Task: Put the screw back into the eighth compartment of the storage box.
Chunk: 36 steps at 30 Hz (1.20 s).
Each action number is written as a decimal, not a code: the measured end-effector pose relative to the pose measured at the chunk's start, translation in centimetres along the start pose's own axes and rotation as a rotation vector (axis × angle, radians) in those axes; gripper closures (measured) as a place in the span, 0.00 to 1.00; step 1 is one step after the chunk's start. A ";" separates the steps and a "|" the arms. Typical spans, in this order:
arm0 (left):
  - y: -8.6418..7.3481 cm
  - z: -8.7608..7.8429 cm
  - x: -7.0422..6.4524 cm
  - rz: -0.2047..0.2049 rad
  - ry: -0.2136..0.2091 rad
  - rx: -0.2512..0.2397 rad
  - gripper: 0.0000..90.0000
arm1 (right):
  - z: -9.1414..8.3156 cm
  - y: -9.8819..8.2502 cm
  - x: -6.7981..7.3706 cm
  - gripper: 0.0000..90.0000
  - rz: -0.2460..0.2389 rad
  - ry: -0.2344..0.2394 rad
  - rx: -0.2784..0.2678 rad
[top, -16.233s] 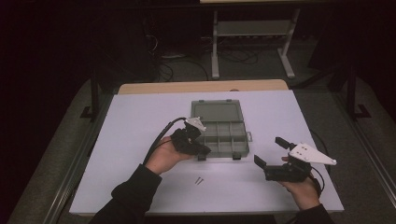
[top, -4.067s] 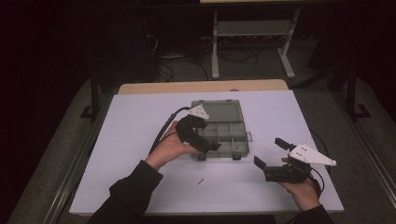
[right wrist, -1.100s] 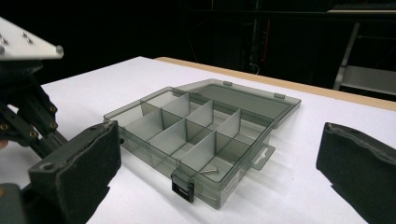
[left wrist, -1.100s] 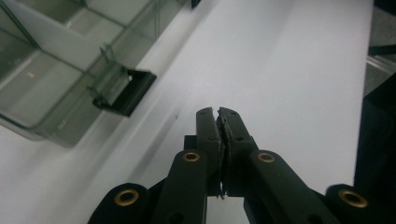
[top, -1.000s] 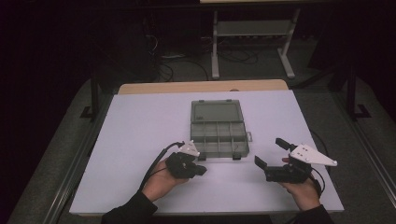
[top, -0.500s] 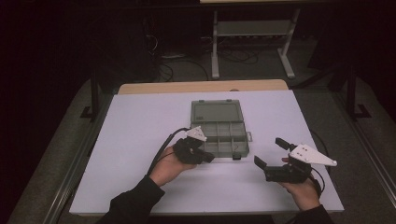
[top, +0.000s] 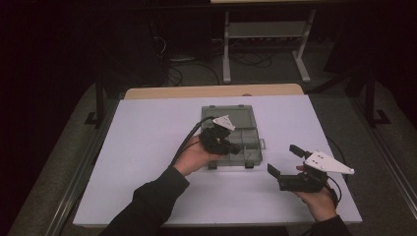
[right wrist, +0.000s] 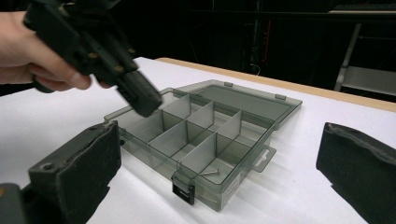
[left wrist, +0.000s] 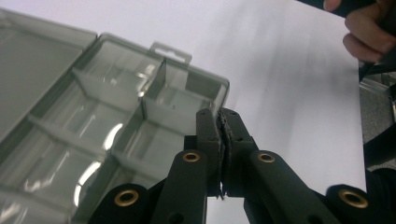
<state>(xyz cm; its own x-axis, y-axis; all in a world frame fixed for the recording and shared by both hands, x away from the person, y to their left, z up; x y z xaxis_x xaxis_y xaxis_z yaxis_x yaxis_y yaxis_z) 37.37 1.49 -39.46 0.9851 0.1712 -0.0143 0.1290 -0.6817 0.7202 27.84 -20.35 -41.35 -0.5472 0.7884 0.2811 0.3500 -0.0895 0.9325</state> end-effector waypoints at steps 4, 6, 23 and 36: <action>0.9 1.4 0.4 0.005 -0.007 -0.002 0.98 | 0.0 0.0 0.0 0.00 -0.002 0.001 0.000; 1.1 2.3 0.6 -0.002 -0.005 -0.002 0.98 | 0.0 0.0 0.0 0.00 -0.001 0.000 0.000; 2.0 3.9 1.5 -0.026 0.028 -0.028 0.60 | -0.1 0.0 0.0 0.00 0.000 0.003 -0.002; -1.5 -2.6 0.3 -0.016 0.129 -0.173 0.15 | -0.1 -0.1 0.1 0.00 0.001 0.001 0.002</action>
<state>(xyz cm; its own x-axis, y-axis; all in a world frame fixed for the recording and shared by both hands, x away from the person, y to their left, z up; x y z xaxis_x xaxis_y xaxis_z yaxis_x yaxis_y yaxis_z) 37.16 4.36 -38.74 0.9590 0.2781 0.0540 0.1122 -0.5477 0.8291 27.69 -20.33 -41.36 -0.5477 0.7875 0.2827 0.3526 -0.0891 0.9315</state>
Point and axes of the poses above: each handheld gripper's, and its own axes: z roughly forward along the jaws, y roughly out of its top, x roughly to its left, the point moved 4 cm from there along z, roughly forward along the jaws, and after that the axes turned 12 degrees about z, right-handed, at the moved point
